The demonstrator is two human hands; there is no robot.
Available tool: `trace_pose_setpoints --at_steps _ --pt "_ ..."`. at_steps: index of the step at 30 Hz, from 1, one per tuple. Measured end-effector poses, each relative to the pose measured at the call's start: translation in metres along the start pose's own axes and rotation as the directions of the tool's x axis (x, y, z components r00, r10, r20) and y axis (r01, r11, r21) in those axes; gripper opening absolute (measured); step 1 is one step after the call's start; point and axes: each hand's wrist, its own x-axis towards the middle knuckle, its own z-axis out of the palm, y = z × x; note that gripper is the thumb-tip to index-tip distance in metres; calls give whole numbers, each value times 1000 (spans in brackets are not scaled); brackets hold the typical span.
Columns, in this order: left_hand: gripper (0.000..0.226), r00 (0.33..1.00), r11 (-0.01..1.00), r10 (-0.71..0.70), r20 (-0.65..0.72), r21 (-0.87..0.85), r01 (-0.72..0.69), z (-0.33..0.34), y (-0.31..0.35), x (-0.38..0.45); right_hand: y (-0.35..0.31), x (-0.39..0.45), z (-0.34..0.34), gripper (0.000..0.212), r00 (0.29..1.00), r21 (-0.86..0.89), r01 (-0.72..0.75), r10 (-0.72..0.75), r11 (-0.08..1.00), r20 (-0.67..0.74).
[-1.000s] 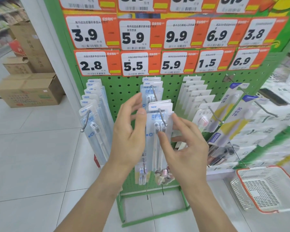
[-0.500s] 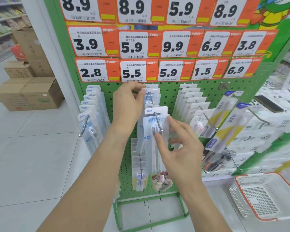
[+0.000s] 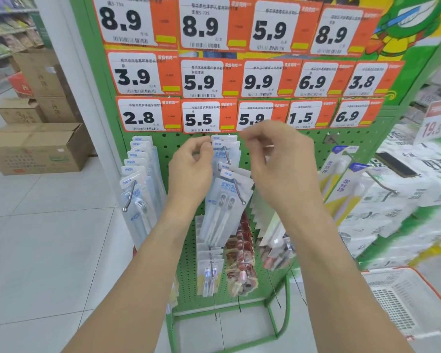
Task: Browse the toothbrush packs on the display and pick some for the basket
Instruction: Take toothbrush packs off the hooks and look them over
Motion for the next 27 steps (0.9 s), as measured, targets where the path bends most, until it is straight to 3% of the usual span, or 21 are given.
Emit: trace_pose_setpoints --at_steps 4,7,11,17,23,27 --pt "24 999 998 16 -50 -61 -19 -3 2 -12 11 54 15 38 901 -385 -63 219 921 374" --pt "22 978 979 199 -62 -36 -201 -10 11 -31 18 64 29 42 841 -402 -4 221 915 493" --pt "21 923 932 363 130 -31 -362 -19 16 -49 26 64 37 32 856 -353 35 155 935 494" --pt "29 865 941 313 392 -6 -338 -27 14 -59 31 64 32 26 882 -308 32 119 951 457" --pt "54 825 937 295 482 22 -348 -33 10 -57 28 62 27 35 876 -360 84 104 929 471" --pt "38 843 900 356 404 94 -425 -29 0 -54 21 60 17 39 881 -405 78 127 911 455"
